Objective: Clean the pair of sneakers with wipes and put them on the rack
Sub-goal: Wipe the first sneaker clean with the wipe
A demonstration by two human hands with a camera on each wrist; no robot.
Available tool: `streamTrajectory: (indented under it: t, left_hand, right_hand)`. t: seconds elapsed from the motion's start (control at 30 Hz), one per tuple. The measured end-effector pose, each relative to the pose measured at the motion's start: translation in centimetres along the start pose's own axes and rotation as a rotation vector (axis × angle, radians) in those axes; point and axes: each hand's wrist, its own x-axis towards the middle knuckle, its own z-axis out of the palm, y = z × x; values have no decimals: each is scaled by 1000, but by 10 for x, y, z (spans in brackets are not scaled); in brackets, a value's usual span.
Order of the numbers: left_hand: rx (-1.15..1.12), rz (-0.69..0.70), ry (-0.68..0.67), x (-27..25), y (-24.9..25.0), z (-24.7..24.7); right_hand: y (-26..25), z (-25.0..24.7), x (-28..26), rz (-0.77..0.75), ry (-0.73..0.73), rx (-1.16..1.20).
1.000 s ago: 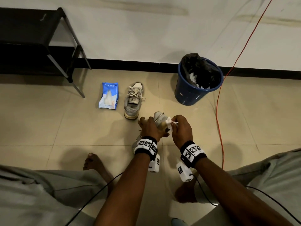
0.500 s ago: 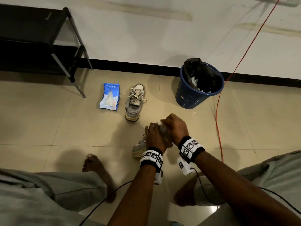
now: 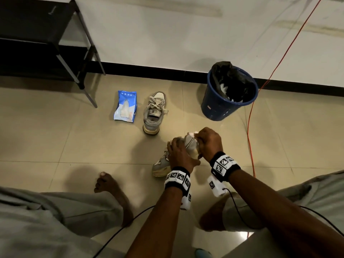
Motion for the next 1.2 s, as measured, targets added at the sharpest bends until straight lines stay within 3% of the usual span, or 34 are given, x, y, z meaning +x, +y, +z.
streamTrajectory:
  t: [0.1,0.23,0.33,0.37,0.5,0.6,0.63,0.73,0.87,1.0,1.1,1.2]
  left_hand:
    - [-1,-7,8,3,0,-2]
    - [37,-13,-14,2,3,-2]
    - [-13,-10,60,3,2,-1]
    - [-7,-13,64,5,2,-1]
    - [67,-34,-14,5,3,-3]
    - [-2,-1,27,5,0,-2]
    - [4,0,17,5,2,-3]
    - [80,-13,-31,3,6,-4]
    - [65,30,0,1,5,-4]
    - [107,-15,-34,4,8,-7]
    - [108,-10,-47,4,7,-10]
    - [110,-37,-56,4,9,-13]
  right_hand:
    - [-9,-3,-12,-122,-106,19]
    - [3,-10,-6,104,-10,-32]
    - [-20,-6,-29,-180,-103,-6]
    - [-20,-7,-29,-214,-133,-19]
    - [-3,-7,-17,16,40,-26]
    - [-15,-3,-31,-181,-90,-1]
    - [-13,-5,-30,-165,-107,-10]
    - [6,-9,-22,56,8,-41]
    - [3,-7,-40,-231,-168,-65]
    - [14,-13,-34,-79,8,-59]
    - [7,-13,-49,-199,-56,-101]
    - [17,-20,-41,-19,51,-29]
